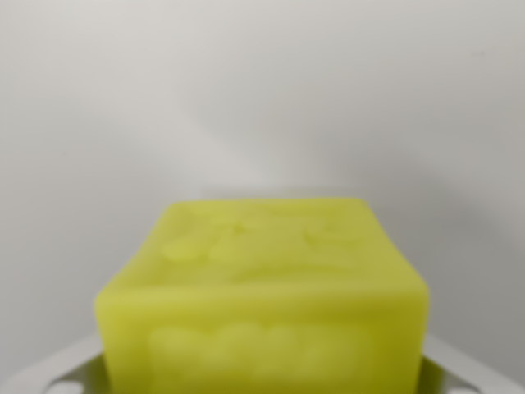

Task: Pick yellow cube

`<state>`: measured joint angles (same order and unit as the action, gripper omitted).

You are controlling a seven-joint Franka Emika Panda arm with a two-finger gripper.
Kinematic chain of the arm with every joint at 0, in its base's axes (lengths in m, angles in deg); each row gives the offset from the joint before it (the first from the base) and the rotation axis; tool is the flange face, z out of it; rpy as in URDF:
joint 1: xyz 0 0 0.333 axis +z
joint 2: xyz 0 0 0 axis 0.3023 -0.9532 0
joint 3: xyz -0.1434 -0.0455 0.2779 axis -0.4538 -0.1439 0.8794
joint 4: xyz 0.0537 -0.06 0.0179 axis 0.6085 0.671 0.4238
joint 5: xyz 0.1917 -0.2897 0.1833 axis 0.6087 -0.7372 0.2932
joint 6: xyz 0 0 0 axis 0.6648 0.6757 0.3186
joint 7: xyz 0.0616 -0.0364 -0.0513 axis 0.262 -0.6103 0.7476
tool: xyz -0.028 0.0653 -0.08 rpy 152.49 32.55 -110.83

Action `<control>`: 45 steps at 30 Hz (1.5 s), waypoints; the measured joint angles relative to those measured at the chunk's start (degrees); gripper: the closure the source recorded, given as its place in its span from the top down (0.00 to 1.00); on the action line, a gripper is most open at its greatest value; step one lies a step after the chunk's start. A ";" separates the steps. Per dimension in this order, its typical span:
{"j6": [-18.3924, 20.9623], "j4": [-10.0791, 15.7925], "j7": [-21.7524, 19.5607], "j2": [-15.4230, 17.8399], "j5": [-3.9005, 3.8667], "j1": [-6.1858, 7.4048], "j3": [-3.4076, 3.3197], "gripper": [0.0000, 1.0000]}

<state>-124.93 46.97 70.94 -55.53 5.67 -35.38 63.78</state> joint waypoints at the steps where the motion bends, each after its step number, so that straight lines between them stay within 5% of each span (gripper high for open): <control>1: 0.19 0.06 0.02 0.25 0.02 0.00 0.00 0.00; 45: 9.10 1.65 0.46 10.75 0.65 0.10 0.00 0.00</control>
<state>-115.83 48.62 71.41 -44.78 6.31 -35.27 63.78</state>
